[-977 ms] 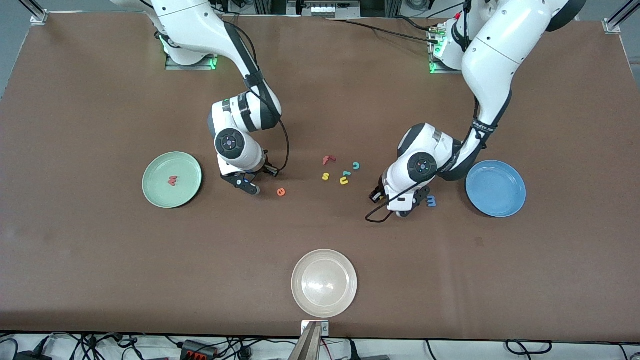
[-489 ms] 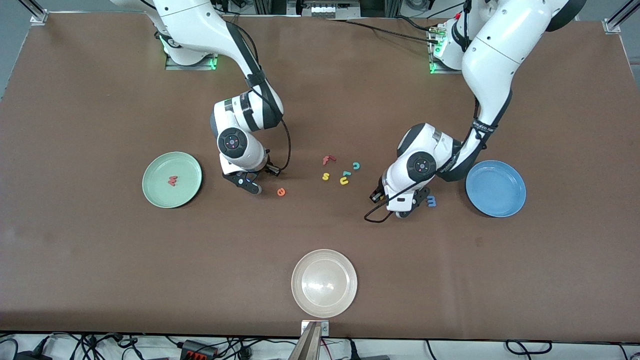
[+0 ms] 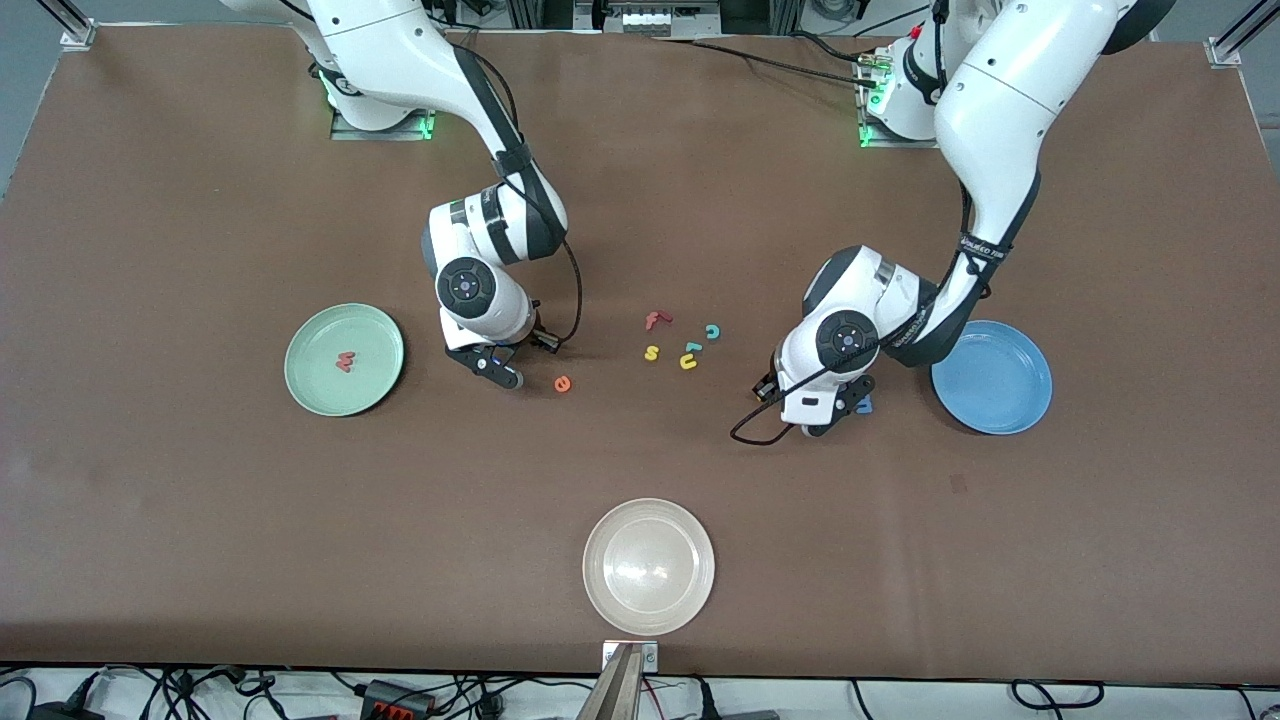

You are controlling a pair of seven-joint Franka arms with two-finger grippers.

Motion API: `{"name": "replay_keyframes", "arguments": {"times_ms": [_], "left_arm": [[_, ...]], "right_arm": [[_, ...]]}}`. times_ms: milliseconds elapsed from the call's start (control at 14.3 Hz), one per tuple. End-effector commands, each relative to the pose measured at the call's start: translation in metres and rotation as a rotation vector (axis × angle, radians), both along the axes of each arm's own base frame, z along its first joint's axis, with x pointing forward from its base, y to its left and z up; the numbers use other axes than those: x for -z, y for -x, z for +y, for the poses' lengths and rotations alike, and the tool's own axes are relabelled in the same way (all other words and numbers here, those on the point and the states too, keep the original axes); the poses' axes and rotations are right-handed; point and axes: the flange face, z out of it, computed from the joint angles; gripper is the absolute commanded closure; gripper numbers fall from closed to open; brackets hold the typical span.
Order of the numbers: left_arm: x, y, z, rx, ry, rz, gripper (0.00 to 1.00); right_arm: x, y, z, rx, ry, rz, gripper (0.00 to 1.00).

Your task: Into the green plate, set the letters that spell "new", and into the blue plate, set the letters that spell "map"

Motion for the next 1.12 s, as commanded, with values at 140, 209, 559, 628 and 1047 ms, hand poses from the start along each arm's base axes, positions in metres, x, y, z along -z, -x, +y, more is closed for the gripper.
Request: {"name": "replay_keyframes", "arguments": {"times_ms": [140,209,559,628,1047], "left_arm": [[-0.018,-0.008,-0.002,0.008,-0.004,-0.023,0.35],[-0.018,-0.008,-0.003,0.010,-0.004,-0.023,0.28],[-0.016,-0.014,-0.004,0.000,0.022,-0.066,0.31],[-0.013,-0.014,-0.005,-0.001,0.028,-0.072,0.34],[0.013,-0.010,-0.005,-0.005,0.037,-0.064,0.38]], "right_arm": [[0.004,0.004,0.011,-0.002,-0.006,-0.002,0.66],[0.004,0.006,0.014,-0.014,-0.006,-0.003,0.71],[0.010,0.010,0.021,-0.035,-0.002,-0.020,0.77],[0.011,0.010,0.021,-0.036,0.000,-0.020,0.78],[-0.012,-0.009,0.012,-0.075,-0.021,-0.045,0.86]]}}
